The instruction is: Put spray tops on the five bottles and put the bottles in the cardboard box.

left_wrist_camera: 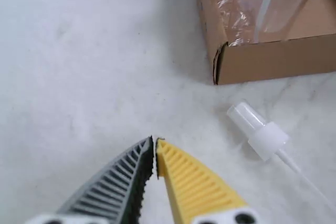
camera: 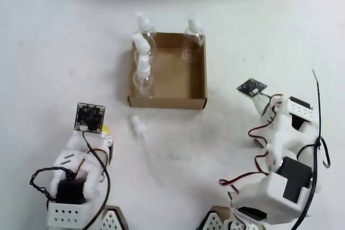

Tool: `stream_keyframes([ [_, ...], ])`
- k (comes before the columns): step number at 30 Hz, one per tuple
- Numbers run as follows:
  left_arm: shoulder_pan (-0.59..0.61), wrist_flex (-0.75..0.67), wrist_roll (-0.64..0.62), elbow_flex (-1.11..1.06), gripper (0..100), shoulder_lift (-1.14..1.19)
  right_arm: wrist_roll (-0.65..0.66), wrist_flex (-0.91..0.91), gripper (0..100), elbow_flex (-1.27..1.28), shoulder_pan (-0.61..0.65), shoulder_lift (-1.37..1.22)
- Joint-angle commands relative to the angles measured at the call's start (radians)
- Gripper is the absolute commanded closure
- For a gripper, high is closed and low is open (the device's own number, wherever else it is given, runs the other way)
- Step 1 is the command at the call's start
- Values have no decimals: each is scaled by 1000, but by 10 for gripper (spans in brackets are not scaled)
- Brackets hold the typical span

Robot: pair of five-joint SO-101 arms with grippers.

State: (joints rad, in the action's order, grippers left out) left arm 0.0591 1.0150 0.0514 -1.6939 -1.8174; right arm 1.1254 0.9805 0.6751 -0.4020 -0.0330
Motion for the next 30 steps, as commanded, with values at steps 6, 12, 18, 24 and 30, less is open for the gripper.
stream_keyframes([
  [6,8,-2,9,0,976,-8,-41,-65,878,35,-16,-21],
  [12,8,0,9,0,976,-8,-150,-25,973,-43,-25,-10],
  [18,8,0,9,0,976,-8,-302,182,984,-235,-65,-10],
  [24,8,-2,9,0,976,-8,-393,329,984,-310,-82,-7],
  [30,8,-2,9,0,976,-8,-420,278,984,-169,-77,82],
])
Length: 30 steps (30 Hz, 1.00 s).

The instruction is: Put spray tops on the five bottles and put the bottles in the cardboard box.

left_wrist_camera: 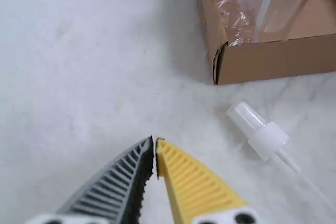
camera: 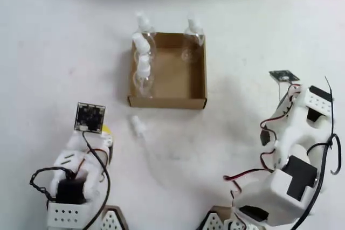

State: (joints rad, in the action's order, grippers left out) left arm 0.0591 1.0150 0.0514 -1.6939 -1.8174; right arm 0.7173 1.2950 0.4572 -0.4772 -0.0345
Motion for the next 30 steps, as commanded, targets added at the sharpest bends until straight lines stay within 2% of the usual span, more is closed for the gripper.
stream_keyframes([
  [1,8,-2,9,0,976,-8,-12,-64,984,86,2,107],
  [6,8,-2,9,0,974,-8,-25,-111,984,192,24,237],
  [10,8,-2,9,0,974,-8,-178,-113,984,193,38,303],
  [15,8,0,9,0,974,-8,-381,-119,984,206,117,314],
  [21,5,0,9,0,973,-8,-578,-366,984,354,194,325],
  [30,10,-34,0,17,976,-10,-608,-553,984,519,194,503],
])
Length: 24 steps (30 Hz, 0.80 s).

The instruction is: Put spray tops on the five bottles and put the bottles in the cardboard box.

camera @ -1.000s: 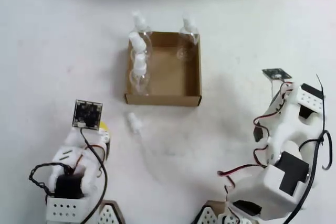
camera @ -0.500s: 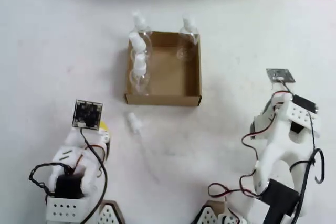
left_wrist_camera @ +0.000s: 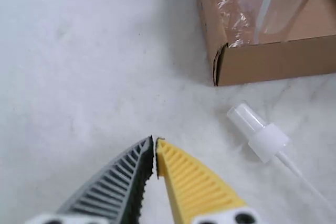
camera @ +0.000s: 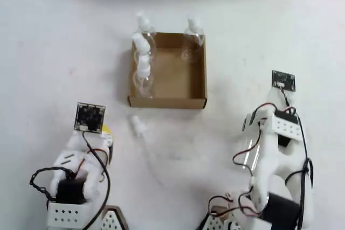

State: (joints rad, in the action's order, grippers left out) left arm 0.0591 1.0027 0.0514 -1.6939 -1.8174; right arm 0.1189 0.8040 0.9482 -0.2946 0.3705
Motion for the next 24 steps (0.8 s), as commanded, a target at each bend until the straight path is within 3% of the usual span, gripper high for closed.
stream_keyframes([
  [1,10,5,0,34,976,-10,-21,-90,984,54,15,133],
  [4,4,94,0,97,974,-10,-98,-179,984,129,16,252],
  [10,4,103,6,130,973,-8,-181,-423,984,296,18,473],
  [20,2,106,6,253,973,1,-180,-977,984,655,15,671],
  [24,2,104,2,373,973,156,-178,-1099,984,736,15,733],
])
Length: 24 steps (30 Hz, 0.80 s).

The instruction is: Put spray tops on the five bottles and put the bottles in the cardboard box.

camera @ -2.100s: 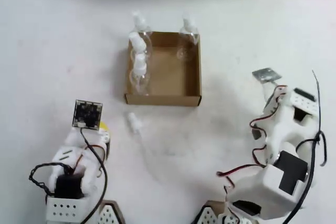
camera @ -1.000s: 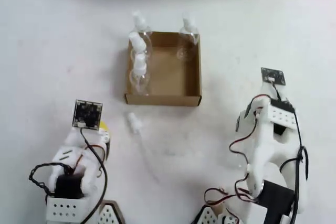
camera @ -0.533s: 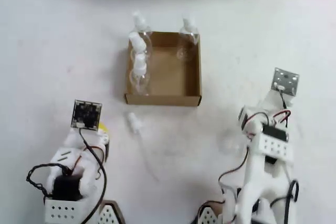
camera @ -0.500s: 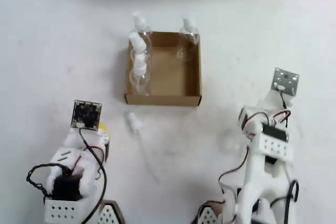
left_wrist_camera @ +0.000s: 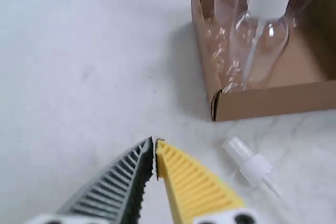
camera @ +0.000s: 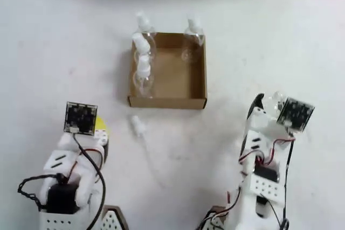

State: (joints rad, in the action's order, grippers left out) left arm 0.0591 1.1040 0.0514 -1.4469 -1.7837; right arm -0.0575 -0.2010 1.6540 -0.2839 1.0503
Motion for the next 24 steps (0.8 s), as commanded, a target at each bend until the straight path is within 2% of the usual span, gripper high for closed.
stream_keyframes([
  [1,2,3,0,170,973,191,-2,-90,984,31,2,62],
  [3,1,6,-11,262,973,343,-2,-56,984,31,2,91],
  [5,-30,3,-75,341,973,483,-2,-27,984,31,4,111],
  [9,-179,-3,-219,423,972,679,-2,4,984,32,5,136],
  [12,-265,-71,-342,428,972,753,0,8,984,32,1,137],
  [16,-292,-187,-434,388,961,835,0,8,984,32,1,134],
  [19,-294,-238,-450,361,876,918,0,8,984,32,1,133],
  [24,-292,-241,-559,359,748,1049,0,10,984,32,5,131],
])
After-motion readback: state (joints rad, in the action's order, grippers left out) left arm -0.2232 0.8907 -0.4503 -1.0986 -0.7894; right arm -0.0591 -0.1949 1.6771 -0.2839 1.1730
